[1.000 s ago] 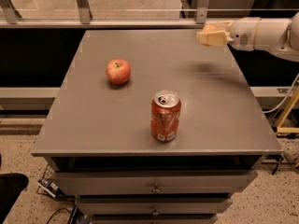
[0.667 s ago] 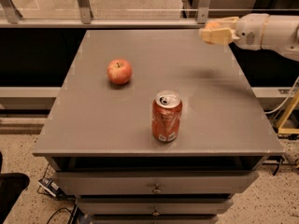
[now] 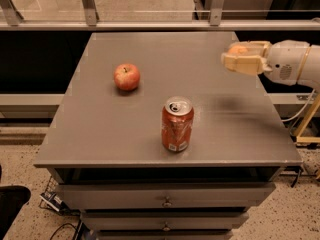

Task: Move orange near coke can

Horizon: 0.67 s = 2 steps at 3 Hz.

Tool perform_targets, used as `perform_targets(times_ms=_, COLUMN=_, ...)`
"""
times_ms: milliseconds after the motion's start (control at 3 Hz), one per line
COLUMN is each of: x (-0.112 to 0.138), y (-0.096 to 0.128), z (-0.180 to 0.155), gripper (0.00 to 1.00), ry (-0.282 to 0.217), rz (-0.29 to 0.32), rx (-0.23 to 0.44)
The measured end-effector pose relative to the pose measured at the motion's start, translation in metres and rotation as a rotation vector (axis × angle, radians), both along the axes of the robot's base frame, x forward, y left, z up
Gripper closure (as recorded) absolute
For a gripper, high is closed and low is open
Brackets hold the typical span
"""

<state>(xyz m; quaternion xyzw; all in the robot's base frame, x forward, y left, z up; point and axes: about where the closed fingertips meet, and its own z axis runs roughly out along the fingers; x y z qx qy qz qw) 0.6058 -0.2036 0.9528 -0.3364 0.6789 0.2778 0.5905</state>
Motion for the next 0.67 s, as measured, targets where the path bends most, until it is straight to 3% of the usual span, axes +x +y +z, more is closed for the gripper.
perform_targets(times_ms=667, x=-0.071, y=0.018, z=-0.041, gripper=1.00, ry=0.028, rz=-0.027, rx=0.021)
